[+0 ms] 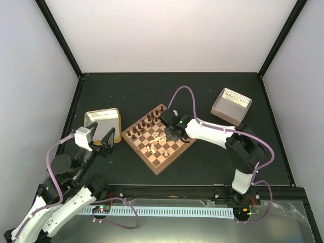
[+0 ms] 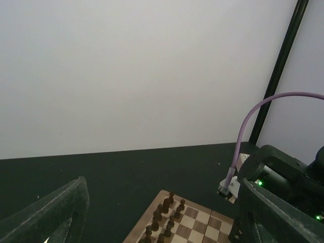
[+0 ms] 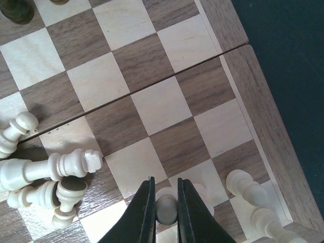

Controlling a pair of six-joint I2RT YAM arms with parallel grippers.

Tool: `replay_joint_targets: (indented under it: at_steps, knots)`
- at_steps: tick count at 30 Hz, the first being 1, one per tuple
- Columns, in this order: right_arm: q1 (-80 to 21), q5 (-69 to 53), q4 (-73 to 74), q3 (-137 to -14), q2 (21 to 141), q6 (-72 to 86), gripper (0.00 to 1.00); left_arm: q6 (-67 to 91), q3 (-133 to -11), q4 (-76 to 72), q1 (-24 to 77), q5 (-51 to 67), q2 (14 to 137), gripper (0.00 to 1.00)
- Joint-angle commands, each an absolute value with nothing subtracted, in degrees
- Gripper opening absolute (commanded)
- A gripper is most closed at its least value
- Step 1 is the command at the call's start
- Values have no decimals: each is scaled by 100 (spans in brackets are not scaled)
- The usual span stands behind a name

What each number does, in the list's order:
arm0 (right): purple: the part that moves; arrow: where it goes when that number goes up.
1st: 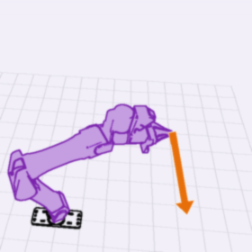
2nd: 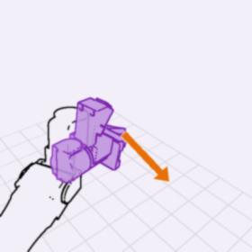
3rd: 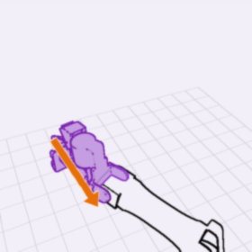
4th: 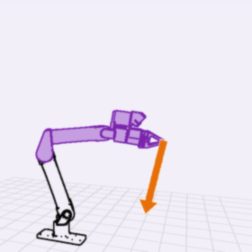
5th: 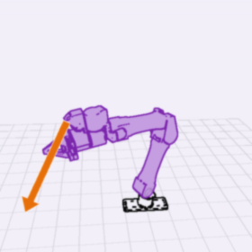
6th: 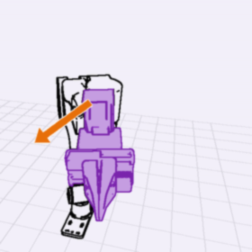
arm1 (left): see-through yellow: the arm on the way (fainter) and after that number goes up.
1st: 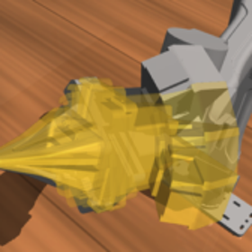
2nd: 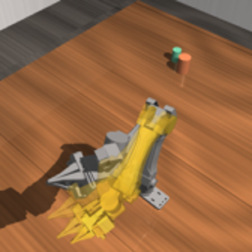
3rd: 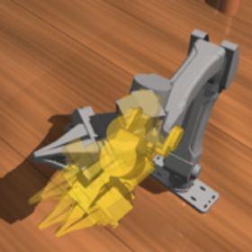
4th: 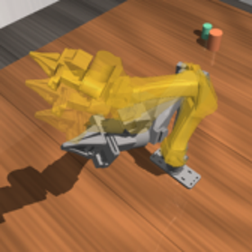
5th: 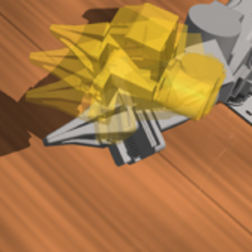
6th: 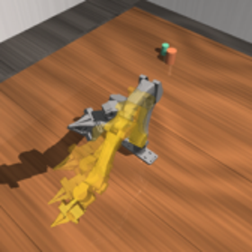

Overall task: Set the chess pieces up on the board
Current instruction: Place the chess piece on the chessboard.

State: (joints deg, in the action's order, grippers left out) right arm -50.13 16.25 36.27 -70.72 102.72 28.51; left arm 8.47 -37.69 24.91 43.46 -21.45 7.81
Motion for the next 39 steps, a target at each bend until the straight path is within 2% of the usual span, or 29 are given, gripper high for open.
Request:
replay_joint_targets:
  at_steps: [1, 23, 39]
  knots:
    - [-5046, 1806, 3722, -7167, 10311, 2965, 1, 707, -3762, 2663, 4353, -2265, 738, 82]
    - [-5053, 1269, 3661, -6881, 10392, 2977, 9, 694, -3768, 2672, 4351, -2227, 909, 82]
    - [-5058, 1212, 3734, -6856, 10124, 3059, 20, 656, -3796, 2694, 4351, -2083, 1028, 83]
